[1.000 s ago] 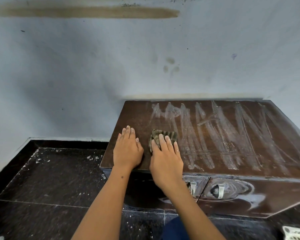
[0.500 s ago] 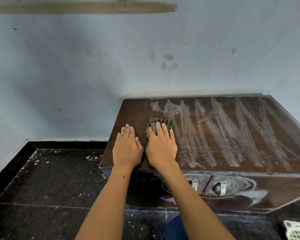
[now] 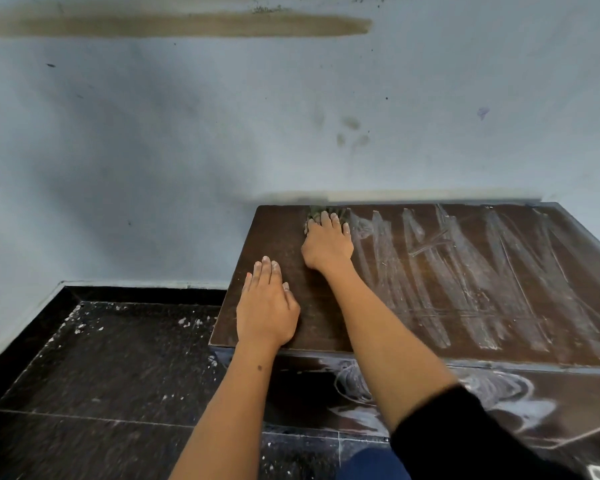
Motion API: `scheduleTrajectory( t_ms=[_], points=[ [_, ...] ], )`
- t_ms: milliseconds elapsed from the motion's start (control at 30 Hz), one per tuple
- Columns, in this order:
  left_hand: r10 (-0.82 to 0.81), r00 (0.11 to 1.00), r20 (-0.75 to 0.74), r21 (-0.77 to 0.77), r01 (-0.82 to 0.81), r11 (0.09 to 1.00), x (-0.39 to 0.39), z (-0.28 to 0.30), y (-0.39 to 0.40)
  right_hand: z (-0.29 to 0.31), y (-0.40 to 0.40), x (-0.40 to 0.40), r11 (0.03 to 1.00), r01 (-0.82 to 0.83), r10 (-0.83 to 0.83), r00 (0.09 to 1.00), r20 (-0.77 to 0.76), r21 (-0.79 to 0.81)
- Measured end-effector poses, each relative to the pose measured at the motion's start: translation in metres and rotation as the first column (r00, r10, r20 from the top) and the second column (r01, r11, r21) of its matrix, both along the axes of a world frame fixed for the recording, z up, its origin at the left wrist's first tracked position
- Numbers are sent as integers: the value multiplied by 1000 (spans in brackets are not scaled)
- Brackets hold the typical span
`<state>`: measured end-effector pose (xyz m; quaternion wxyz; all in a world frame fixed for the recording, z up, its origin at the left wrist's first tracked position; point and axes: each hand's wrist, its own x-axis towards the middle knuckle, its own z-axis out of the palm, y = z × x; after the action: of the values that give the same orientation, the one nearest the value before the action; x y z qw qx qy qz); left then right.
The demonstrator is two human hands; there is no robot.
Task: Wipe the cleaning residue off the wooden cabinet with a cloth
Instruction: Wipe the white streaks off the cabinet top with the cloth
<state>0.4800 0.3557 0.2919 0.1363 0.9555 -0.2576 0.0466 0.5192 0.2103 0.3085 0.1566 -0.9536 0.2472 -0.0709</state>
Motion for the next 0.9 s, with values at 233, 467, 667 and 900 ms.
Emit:
scheduleTrajectory(
  t_ms=[233, 467, 667, 900],
  points=[
    [11, 1000, 15, -6, -11, 1000, 4, -2, 0, -6, 4, -21, 999, -21, 22, 998, 56, -26],
    [6, 1000, 3, -35, -6, 999, 2, -3, 0, 8, 6, 50, 997, 73, -74, 996, -52, -25],
    [-2, 1000, -15, -40, 2, 999, 4, 0, 0, 9, 20, 78, 976, -209, 209, 978, -12, -61],
    [-1, 1000, -21, -21, 1, 1000, 2, 1, -1, 0, -42, 47, 993, 33, -26, 998, 62, -115]
  ],
)
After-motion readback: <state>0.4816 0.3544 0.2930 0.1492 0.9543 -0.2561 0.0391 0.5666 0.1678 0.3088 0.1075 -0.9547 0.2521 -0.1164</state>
